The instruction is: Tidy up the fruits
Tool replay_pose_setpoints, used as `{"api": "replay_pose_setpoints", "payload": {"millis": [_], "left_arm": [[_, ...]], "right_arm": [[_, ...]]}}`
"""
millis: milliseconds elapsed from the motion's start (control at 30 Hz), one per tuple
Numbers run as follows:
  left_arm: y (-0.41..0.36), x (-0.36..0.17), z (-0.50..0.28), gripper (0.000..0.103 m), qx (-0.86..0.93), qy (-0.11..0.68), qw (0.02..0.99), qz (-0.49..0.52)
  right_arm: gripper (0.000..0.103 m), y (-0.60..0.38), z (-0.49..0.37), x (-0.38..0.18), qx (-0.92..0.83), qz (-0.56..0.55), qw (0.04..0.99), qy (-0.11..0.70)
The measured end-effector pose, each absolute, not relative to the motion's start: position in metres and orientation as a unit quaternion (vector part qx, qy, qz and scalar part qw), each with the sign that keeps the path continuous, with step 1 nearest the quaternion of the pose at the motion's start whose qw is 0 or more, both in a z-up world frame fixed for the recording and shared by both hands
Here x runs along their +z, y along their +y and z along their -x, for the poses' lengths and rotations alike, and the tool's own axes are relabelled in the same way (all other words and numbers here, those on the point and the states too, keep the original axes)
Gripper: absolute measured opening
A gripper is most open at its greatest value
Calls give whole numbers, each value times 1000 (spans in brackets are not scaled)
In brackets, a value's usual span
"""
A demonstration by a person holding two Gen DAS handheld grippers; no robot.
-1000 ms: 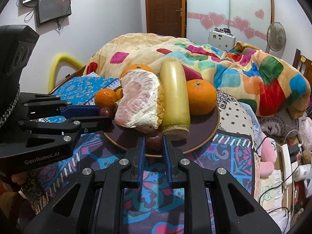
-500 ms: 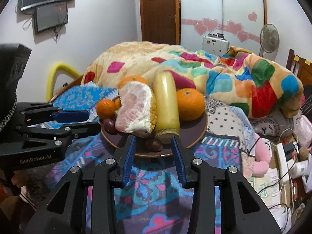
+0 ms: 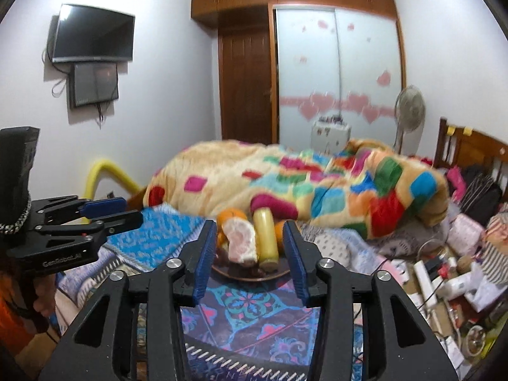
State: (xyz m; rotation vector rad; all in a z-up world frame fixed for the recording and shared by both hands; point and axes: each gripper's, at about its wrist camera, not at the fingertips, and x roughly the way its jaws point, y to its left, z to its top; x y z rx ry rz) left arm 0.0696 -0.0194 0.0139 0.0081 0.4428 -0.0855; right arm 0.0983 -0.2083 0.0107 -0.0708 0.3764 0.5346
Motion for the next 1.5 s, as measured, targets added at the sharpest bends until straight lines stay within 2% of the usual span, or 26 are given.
{"api": "replay_pose_setpoints", "payload": {"millis": [133,200,267,400,467,567,633,733,933,1500], "left_arm": [[-21,37,-30,54,-31,167,985,-4],[-21,43,-16,58,-28,150,988,-3],[-22,48,0,64,-28,133,991,-1],[-22,56,22,71,-24,112,993,4],[-22,59,30,78,-23,104,994,4],[-24,61,39,89,-18,91,996,1],[-27,62,45,92,-16,84,996,-3],[-29,62,51,98,-18,78,997,-3],[-30,62,59,103,-12,70,997,-1],[-29,59,58,103,-13,74,997,2]], "right_arm": [[42,-214,-68,30,263,22,953,152],[48,-215,-53,38,262,18,955,134],[57,-215,-39,45,256,15,960,114],[69,-217,-17,53,249,4,965,83],[82,-219,-10,55,239,0,968,69],[86,-220,-4,55,231,-4,971,57],[89,-222,-1,55,233,-5,971,56],[102,-222,0,53,221,-5,974,48],[103,-224,13,53,216,-5,975,41],[103,-223,18,52,217,-3,975,42]]}}
